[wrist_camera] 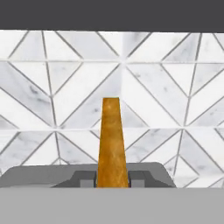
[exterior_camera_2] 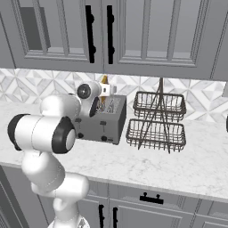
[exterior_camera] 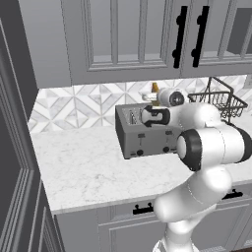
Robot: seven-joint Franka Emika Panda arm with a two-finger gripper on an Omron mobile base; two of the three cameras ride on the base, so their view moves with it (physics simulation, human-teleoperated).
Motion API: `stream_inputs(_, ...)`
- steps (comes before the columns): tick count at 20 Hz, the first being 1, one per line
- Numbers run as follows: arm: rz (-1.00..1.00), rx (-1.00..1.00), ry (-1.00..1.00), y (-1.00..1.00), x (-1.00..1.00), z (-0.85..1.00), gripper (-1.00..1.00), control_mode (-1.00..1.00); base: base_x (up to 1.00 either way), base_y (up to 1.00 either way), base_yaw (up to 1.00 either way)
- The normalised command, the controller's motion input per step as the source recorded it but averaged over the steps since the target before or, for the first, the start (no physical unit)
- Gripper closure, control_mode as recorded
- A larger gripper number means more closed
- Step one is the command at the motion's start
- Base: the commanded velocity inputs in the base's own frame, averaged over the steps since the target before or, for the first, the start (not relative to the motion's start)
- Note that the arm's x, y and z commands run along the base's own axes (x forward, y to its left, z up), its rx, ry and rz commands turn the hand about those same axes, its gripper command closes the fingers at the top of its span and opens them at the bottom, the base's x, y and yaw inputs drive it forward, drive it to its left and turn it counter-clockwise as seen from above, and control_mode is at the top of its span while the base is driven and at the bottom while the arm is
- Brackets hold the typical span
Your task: Start the toaster. Once the lever pops up, take the bread to the plate on the dining counter.
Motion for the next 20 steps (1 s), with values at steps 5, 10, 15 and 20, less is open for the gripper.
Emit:
stream_inputs(5, 0.06, -0.02, 0.02, -0.2, -0.61, 0.64, 1.0, -1.0, 0.0, 0.0, 0.0)
stream_inputs(10, 0.06, 0.0, -0.01, -0.02, -1.0, 0.12, 1.0, -1.0, 0.0, 0.0, 0.0)
stream_inputs(15, 0.07, 0.0, -0.01, -0.01, -1.0, 0.24, 1.0, -1.0, 0.0, 0.0, 0.0)
stream_inputs(20, 0.06, -0.01, 0.03, -0.11, -1.0, 0.44, 1.0, -1.0, 0.0, 0.0, 0.0)
